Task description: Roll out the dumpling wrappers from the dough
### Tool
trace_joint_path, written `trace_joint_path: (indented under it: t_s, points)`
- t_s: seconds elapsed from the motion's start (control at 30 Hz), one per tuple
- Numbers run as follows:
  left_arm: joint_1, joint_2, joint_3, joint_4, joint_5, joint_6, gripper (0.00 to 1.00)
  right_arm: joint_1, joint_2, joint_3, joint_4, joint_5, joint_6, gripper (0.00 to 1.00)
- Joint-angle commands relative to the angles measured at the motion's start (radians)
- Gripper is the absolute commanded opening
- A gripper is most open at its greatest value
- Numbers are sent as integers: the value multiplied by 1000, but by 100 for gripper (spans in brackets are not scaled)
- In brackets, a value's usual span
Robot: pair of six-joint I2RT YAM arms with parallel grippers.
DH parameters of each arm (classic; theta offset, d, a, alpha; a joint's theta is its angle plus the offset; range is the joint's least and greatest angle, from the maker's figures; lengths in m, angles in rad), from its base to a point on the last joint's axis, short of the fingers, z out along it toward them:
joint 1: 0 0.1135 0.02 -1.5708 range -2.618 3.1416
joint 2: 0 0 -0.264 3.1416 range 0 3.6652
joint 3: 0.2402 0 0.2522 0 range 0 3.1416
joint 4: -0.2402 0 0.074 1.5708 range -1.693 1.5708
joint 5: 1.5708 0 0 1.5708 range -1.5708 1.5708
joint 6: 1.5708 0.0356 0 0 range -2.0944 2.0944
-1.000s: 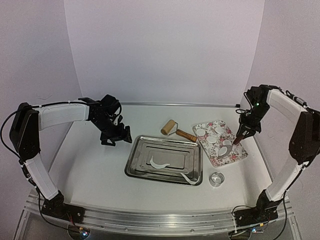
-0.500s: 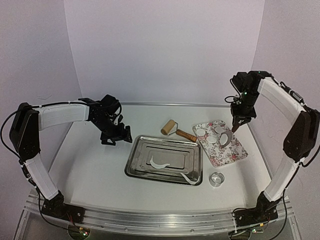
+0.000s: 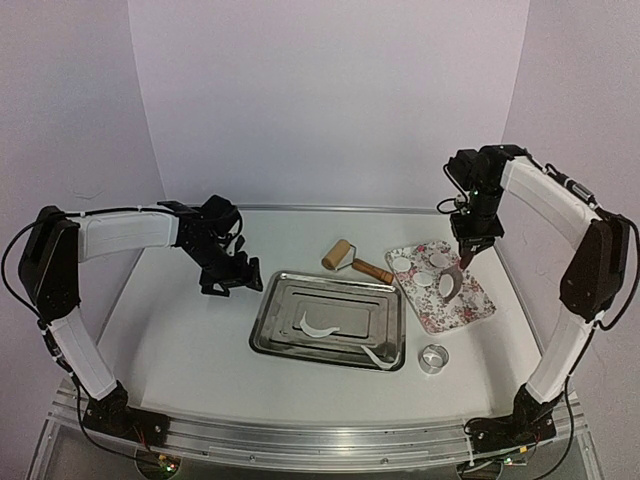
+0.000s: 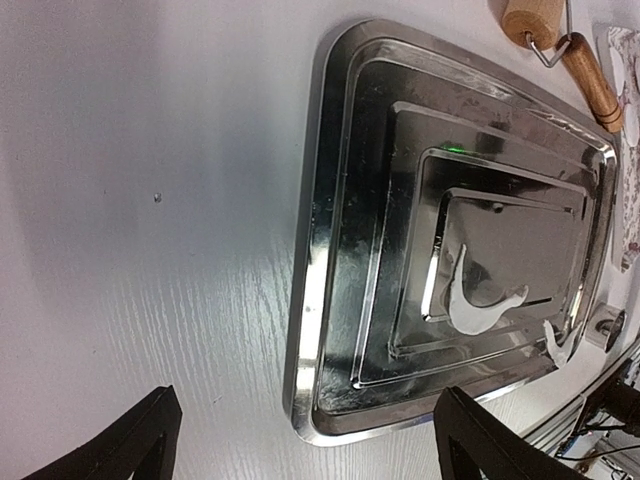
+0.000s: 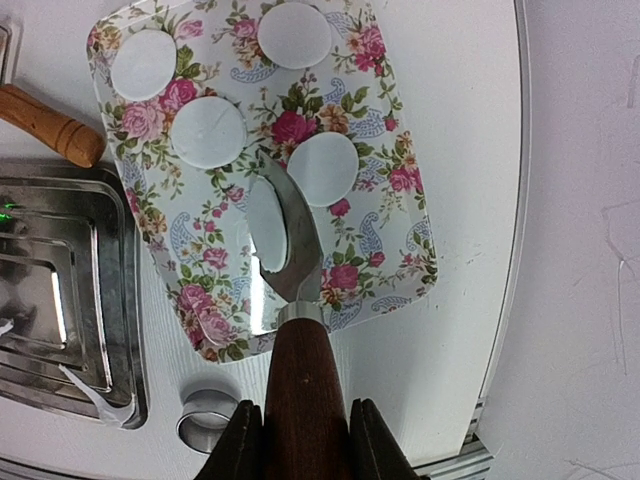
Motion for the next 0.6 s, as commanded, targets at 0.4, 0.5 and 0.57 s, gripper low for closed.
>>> trace_joint_path:
  t_s: [0.4, 0.5, 0.57]
  points:
    - [3, -120, -48, 25, -24, -46, 89, 138, 54, 10, -229, 237, 56, 0]
    - [3, -137, -56, 19, -32, -51, 89, 138, 49, 36, -257, 349, 81, 0]
    - [3, -144, -60, 17, -32, -54, 89, 138, 48, 43, -267, 400, 82, 0]
